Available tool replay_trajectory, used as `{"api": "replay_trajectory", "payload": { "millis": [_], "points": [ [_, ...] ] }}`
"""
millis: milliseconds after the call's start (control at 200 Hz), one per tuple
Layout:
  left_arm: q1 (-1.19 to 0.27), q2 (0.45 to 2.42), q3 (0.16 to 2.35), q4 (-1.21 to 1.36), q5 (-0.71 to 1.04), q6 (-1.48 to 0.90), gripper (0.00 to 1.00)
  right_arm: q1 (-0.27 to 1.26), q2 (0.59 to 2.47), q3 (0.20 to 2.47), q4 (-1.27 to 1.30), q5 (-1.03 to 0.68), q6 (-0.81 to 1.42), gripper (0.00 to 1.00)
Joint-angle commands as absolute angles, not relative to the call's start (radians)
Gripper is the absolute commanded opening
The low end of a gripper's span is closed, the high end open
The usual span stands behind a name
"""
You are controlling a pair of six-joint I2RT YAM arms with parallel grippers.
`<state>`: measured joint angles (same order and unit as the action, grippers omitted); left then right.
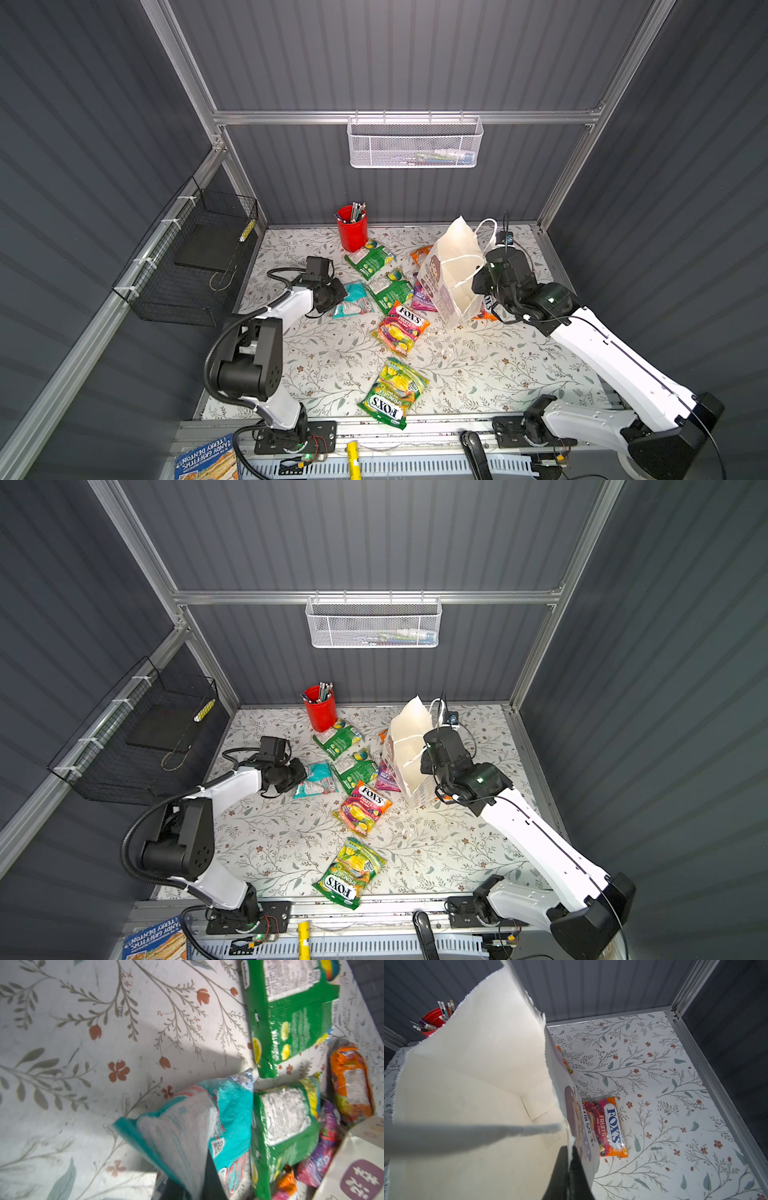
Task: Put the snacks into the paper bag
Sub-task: 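Lift the teal packet with the left gripper and carry it over the bag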
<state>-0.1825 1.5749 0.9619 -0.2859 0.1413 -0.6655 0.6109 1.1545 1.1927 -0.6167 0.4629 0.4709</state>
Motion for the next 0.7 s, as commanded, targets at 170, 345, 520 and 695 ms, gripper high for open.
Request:
{"api": "replay_trajectory", "payload": {
  "millis": [170,345,520,695],
  "points": [
    [-0.279,1.259,1.092,-0.46,0.134,-0.611,0.0,0.639,1.154,1.224,-0.673,0.537,0.452,0.0],
    [-0.424,1.202,1.27,-0.514,0.088,-0.599,0.0,0.663,1.173,1.239,-0.682,0.572,0.44,0.0],
    [-0.558,1.232,1.462,-0.5,0.072,-0.615,0.0,0.693,1.176,1.255,-0.682,0.627,0.435,0.0],
    [-0.626,1.308,1.622,-0.483,0.039,-0.615,0.0,0.745,1.193,1.331,-0.755,0.748,0.415,0.0]
  ]
}}
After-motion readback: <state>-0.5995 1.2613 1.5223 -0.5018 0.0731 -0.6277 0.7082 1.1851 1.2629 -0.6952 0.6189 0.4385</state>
